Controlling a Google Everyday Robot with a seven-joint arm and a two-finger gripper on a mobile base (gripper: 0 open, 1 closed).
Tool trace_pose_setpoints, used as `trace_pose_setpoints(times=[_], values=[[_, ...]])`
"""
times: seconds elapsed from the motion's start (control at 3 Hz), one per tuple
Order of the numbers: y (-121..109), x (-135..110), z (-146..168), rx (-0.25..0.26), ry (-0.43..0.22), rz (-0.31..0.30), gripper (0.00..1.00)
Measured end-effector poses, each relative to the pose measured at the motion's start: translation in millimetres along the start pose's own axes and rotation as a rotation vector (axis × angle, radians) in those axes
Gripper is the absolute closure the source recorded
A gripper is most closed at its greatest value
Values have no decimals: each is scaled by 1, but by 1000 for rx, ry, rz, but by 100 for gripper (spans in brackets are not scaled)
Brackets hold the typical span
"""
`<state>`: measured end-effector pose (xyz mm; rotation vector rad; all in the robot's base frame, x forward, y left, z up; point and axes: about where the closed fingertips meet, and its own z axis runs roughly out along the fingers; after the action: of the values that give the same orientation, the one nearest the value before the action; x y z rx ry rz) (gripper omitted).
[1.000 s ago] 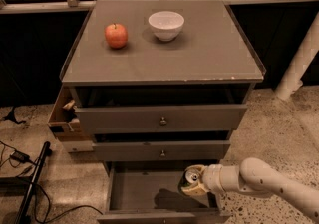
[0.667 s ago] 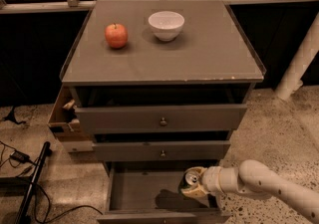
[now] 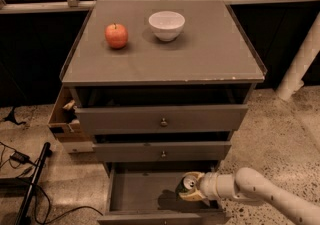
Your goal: Place green can into bottom drawer
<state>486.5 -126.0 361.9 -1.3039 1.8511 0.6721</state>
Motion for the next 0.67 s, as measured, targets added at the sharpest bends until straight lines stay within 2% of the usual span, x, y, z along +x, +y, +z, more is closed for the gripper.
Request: trace_pose_setpoints(times=[0.33,0.67], values=[[0,22,50,-63,-74,-16,100],[0,35,92,-129,-108,-34,100]])
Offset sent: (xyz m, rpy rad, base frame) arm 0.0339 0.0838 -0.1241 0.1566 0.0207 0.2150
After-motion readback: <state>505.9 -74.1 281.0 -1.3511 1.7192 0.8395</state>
